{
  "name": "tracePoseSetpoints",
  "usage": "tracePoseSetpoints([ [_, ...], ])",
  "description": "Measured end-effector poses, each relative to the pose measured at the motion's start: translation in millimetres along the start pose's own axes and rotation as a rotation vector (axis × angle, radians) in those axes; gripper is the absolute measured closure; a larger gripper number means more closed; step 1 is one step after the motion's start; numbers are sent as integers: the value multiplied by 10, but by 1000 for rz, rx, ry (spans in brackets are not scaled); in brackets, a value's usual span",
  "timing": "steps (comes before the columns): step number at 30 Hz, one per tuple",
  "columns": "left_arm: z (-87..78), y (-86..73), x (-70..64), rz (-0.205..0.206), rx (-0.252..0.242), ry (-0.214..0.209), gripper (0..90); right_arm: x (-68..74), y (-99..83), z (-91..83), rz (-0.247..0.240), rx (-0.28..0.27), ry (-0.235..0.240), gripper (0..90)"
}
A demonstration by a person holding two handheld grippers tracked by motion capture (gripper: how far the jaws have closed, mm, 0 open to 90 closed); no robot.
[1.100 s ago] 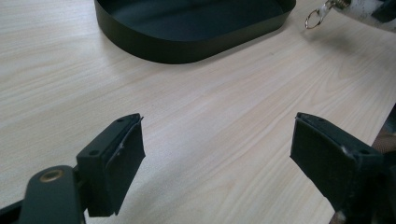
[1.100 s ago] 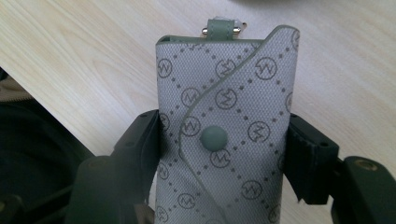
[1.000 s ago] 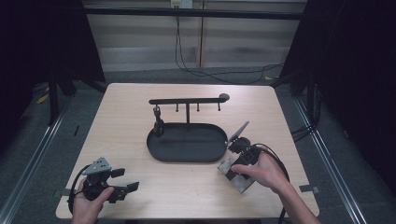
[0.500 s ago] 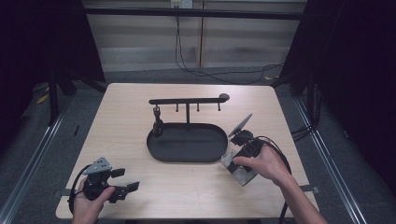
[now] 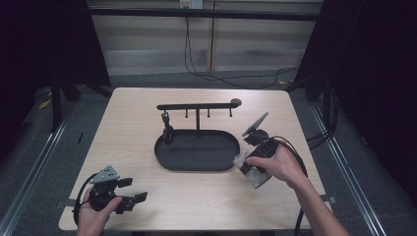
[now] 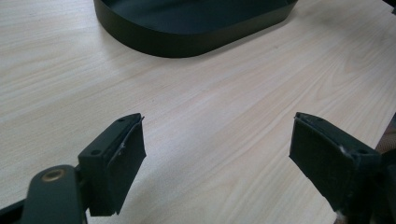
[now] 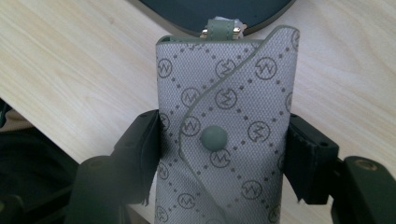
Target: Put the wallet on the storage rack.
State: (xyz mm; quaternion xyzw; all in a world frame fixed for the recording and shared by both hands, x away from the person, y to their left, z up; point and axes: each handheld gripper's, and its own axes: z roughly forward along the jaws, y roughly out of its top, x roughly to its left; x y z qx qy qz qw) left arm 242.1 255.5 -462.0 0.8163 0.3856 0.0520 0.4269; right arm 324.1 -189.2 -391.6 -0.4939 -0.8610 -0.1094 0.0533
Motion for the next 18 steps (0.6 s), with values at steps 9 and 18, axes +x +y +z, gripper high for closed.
tracePoseSetpoints([
  [9,-7,1,-4,8,-1,-6,179,-52,85,-31,23,-25,-7,351],
  [18,-20,1,-5,5,-5,-4,179,-81,185,-93,46,-66,7,351],
])
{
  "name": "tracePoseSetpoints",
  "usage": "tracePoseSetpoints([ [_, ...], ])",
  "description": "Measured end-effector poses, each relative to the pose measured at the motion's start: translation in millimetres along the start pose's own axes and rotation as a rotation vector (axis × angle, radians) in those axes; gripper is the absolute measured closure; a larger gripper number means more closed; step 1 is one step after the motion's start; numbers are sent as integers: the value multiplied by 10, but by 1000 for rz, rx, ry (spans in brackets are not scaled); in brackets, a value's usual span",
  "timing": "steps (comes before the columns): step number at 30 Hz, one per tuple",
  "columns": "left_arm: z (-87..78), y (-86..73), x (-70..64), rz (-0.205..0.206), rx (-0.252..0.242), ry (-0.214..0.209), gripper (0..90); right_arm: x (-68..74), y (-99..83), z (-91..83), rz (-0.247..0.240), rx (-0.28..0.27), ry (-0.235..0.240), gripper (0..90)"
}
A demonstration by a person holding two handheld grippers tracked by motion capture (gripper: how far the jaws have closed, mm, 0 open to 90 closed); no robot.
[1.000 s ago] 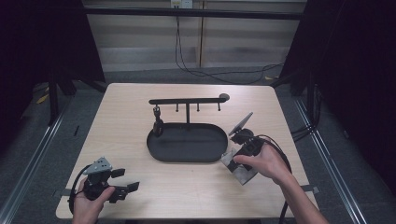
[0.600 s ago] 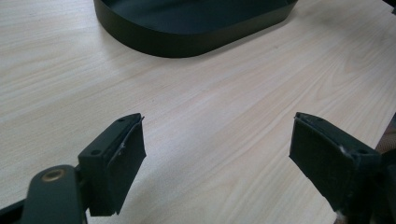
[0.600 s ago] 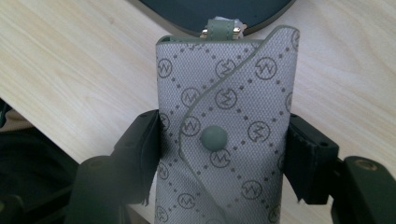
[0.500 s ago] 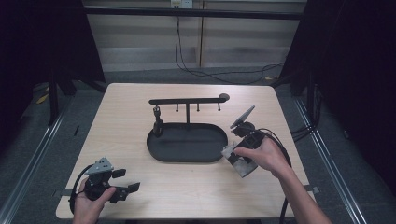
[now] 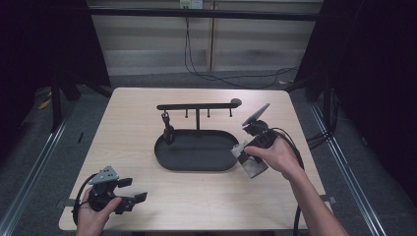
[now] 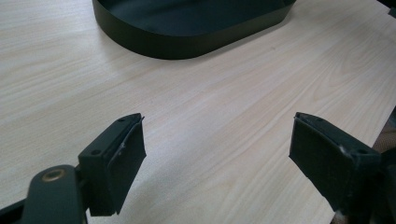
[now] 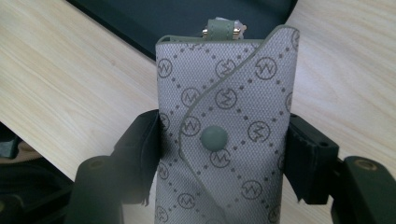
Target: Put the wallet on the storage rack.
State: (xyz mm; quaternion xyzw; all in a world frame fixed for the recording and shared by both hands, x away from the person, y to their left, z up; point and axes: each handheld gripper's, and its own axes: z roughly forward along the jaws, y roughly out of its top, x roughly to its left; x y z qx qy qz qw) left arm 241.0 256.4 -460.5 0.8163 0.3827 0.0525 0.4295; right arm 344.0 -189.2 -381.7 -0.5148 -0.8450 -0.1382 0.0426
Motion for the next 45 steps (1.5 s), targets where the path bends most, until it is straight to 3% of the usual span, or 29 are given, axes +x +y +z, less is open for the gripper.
tracePoseSetpoints([
  [9,0,-2,2,-2,-2,-4,182,-71,88,12,50,-60,40,352],
  [19,0,-2,3,-3,0,-4,181,-115,192,72,67,-86,78,352],
  [36,-7,-3,6,-2,2,0,181,-140,347,112,156,-195,109,351],
  [45,-12,-1,9,4,2,2,182,-186,366,185,188,-225,130,350],
])
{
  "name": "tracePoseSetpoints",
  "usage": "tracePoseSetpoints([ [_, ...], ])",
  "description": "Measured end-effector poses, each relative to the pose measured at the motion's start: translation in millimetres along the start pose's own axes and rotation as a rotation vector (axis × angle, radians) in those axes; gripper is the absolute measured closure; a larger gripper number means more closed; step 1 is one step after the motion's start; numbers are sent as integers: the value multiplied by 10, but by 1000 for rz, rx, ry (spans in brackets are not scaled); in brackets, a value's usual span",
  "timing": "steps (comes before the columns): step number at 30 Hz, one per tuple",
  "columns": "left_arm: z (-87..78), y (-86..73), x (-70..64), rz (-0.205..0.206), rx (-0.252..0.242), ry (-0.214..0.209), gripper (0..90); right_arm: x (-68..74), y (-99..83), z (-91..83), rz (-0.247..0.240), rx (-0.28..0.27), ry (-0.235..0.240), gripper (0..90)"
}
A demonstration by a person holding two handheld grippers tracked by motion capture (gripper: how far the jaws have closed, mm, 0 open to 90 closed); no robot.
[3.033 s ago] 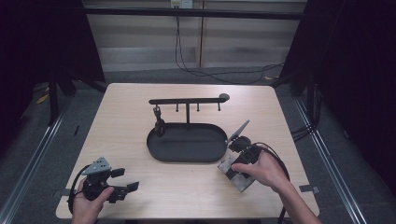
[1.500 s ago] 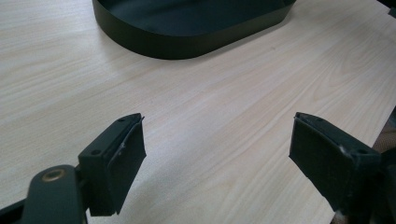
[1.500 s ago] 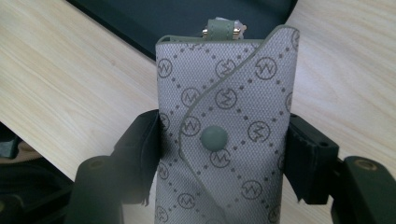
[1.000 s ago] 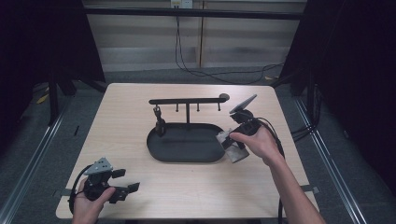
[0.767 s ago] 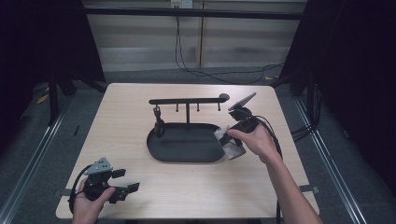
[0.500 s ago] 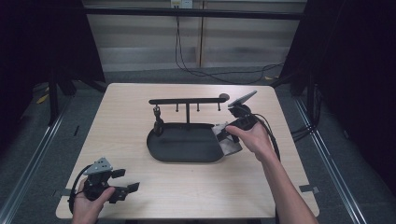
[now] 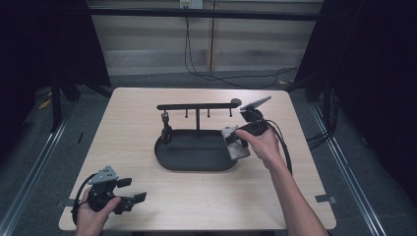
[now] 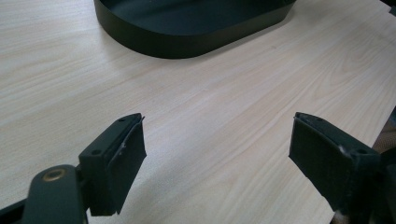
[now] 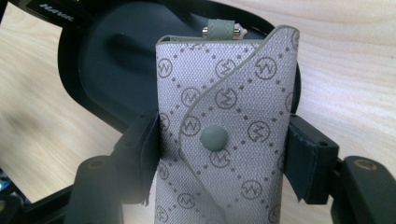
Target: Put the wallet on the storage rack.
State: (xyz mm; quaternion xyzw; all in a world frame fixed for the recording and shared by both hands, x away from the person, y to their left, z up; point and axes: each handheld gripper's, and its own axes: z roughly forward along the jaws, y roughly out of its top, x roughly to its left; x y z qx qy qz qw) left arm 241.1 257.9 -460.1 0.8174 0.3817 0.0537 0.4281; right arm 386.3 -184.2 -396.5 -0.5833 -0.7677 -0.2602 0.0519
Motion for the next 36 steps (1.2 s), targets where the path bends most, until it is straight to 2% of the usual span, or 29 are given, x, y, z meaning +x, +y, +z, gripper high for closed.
tracePoseSetpoints([
  [19,-4,1,3,1,3,-13,181,-66,19,234,45,-55,15,351],
  [25,2,1,-2,5,6,-8,181,-71,14,397,58,-51,37,351],
  [31,0,0,-2,1,3,-9,181,-97,1,519,60,-54,40,351],
  [36,18,-1,-12,11,13,-8,182,-120,5,577,72,-60,45,351],
])
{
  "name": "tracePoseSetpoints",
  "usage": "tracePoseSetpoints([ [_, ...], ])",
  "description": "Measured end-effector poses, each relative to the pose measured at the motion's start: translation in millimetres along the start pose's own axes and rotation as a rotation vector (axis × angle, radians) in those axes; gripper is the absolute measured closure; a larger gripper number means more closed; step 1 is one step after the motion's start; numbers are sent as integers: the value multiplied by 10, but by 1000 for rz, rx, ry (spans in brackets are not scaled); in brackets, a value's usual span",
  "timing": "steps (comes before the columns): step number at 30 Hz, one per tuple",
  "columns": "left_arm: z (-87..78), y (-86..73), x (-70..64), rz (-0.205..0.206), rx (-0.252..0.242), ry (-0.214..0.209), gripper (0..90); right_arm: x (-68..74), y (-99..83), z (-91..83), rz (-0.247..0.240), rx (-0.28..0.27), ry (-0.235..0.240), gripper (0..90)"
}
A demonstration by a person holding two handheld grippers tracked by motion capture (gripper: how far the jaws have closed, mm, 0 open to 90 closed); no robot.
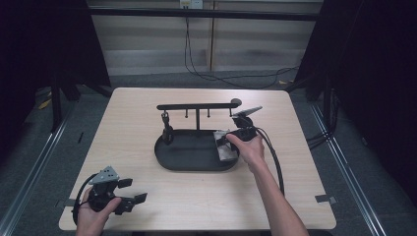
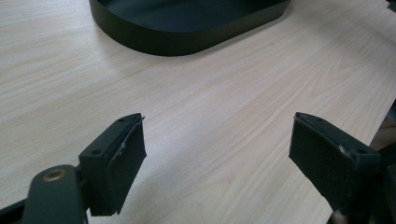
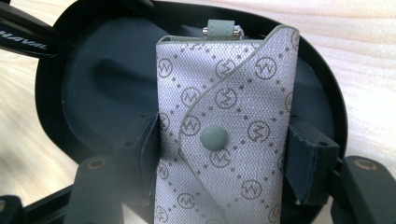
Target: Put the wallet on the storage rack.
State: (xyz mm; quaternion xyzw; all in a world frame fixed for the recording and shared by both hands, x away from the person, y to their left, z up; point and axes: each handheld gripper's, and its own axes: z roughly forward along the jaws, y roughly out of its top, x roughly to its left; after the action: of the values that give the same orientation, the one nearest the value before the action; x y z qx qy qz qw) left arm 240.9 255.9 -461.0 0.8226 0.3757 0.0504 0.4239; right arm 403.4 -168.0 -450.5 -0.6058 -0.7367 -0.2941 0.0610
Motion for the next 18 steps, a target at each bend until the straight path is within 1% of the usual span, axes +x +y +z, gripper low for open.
tracePoseSetpoints([
  [2,6,0,-11,3,-2,7,182,0,2,19,2,-8,-5,351],
  [4,5,0,-11,2,-4,7,186,-3,2,42,5,-5,0,350],
  [6,0,0,-11,3,-6,9,187,-9,1,63,13,3,-8,350],
  [8,-3,1,-8,4,-8,11,187,-12,1,89,12,0,-11,350],
  [10,0,1,-9,3,-5,9,186,4,2,113,13,10,-8,349],
  [13,4,0,-10,4,-3,5,186,23,1,157,-10,8,-12,349],
  [16,1,0,-10,3,-6,6,186,19,3,178,6,14,-13,348],
  [18,0,-1,-10,2,-7,6,187,9,2,183,5,11,-14,347],
])
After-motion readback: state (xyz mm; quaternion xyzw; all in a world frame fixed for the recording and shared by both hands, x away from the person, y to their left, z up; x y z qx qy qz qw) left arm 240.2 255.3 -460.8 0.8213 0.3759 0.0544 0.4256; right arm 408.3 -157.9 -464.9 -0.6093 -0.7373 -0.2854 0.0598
